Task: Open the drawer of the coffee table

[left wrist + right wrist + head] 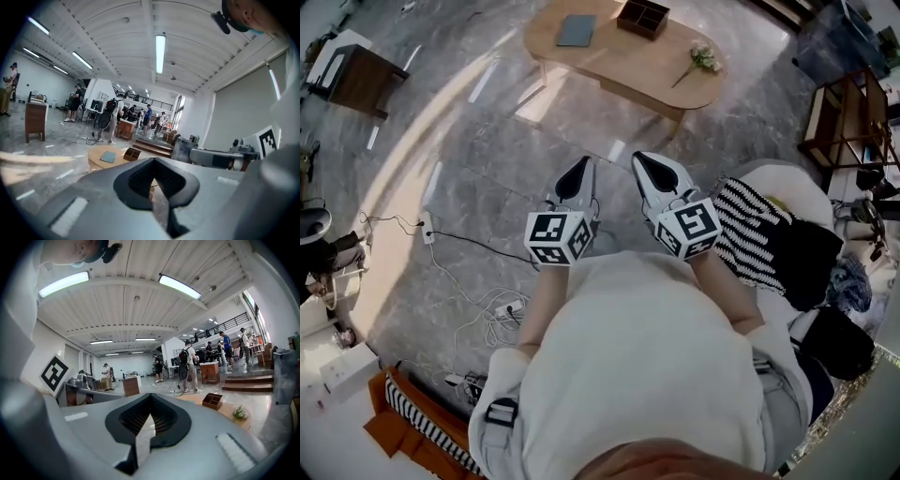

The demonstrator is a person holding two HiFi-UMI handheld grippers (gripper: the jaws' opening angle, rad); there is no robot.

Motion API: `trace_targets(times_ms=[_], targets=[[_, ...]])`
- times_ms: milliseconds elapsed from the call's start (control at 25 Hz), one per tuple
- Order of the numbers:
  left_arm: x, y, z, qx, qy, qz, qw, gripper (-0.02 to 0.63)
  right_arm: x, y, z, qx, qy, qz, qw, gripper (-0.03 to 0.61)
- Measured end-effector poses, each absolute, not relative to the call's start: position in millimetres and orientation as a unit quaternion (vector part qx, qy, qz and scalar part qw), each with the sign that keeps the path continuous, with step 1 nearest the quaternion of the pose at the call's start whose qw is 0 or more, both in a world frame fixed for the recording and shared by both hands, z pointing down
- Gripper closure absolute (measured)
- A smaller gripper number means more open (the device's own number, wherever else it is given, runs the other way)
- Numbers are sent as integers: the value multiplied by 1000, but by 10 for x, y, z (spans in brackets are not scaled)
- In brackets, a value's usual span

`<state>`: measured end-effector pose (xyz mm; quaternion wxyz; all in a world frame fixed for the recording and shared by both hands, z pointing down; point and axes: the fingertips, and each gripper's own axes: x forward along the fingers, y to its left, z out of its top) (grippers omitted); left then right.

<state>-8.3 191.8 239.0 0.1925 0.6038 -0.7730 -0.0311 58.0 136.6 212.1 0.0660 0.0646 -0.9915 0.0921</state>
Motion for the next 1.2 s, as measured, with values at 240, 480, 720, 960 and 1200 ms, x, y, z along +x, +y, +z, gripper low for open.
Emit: trace_targets(times_ms=[240, 480, 720, 960, 1200], targets=[[-688, 1819, 2451, 639, -741, -23, 205, 612, 58, 1239, 2102, 128, -986, 88, 65, 577], [-1116, 1649, 2603, 671, -709, -8, 218, 612, -215, 1053, 2137, 194, -975, 86, 64, 577], [-1383, 1460, 2732, 695, -683, 6, 225, 612, -247, 823, 2220, 257, -959, 95, 71, 577], [-1562, 1273, 2912, 700, -673, 14, 241, 612, -115, 675, 2405, 302, -943, 106, 95, 577], [-1707, 965, 3121, 692, -675, 18, 255, 612, -41, 383, 2657, 323, -932, 119, 116, 577]])
